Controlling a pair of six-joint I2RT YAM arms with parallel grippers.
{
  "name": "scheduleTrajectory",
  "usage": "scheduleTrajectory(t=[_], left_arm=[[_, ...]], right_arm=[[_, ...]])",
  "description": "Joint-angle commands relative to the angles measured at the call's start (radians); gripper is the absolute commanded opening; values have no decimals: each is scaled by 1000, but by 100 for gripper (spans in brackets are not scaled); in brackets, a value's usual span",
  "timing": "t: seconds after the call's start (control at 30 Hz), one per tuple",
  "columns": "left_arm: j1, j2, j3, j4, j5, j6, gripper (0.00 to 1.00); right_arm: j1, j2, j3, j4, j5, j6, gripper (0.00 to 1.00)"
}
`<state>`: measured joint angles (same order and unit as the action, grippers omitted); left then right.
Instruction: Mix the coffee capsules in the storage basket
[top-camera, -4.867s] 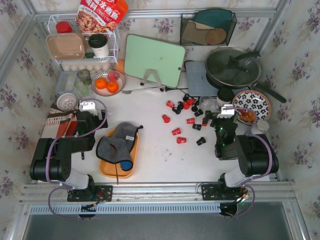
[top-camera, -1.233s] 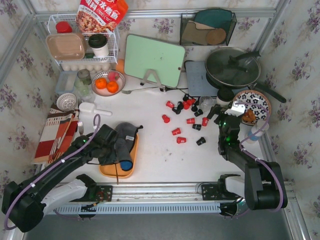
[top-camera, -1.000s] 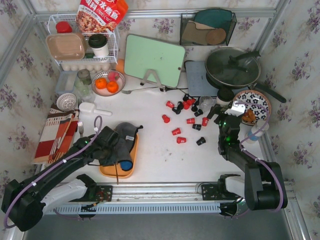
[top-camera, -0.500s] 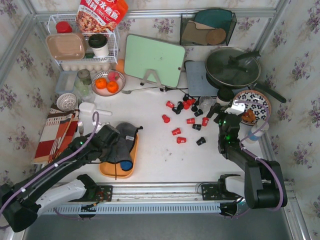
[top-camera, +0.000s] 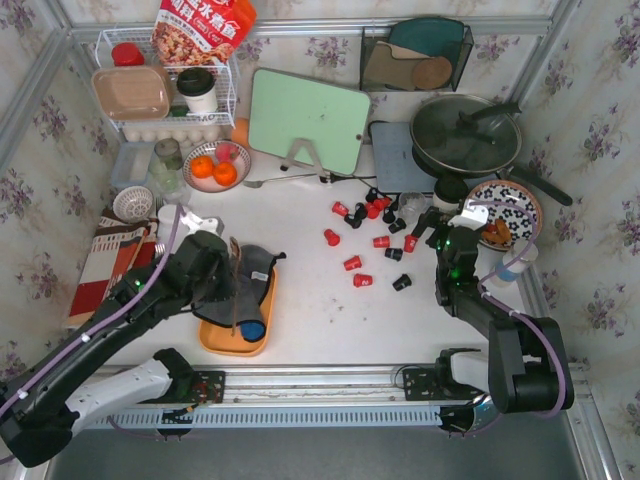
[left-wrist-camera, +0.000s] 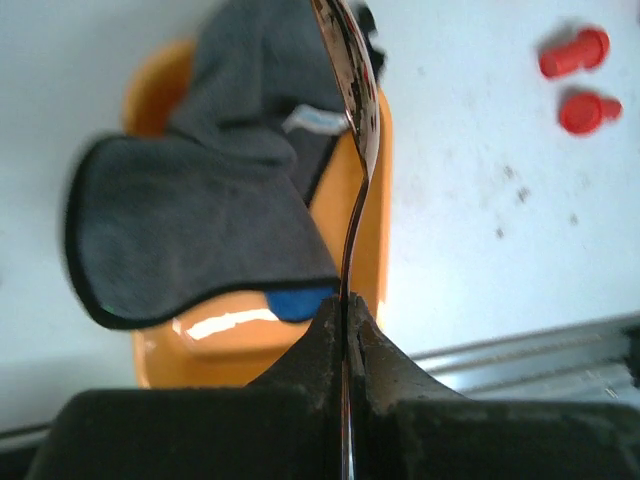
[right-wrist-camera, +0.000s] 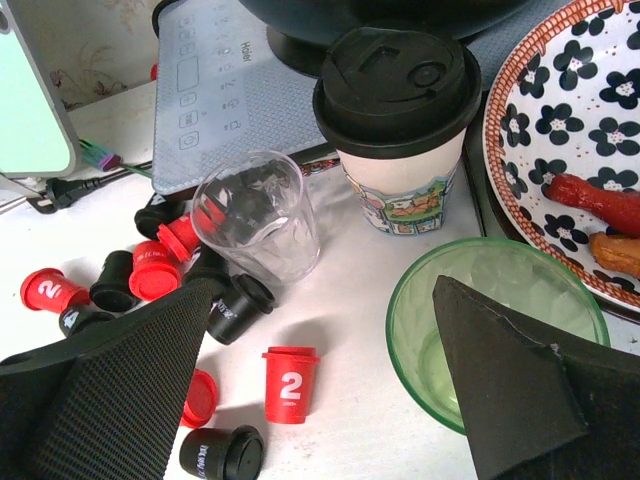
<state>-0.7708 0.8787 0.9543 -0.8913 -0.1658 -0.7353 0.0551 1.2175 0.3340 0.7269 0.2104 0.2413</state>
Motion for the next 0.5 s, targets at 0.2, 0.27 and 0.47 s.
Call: scheduleTrajectory(t=[0.2,0.27,0.47], left_arm=[[136,110,76,172,-467,379,0],[227,164,88,185,-437,397,0],[455,275,106,306,-348,462,0]], right_arm=[[-1,-6,8,10,8,6,100],[-1,0,7,17,4,6,100],[0,25,26,8,-14,6,100]])
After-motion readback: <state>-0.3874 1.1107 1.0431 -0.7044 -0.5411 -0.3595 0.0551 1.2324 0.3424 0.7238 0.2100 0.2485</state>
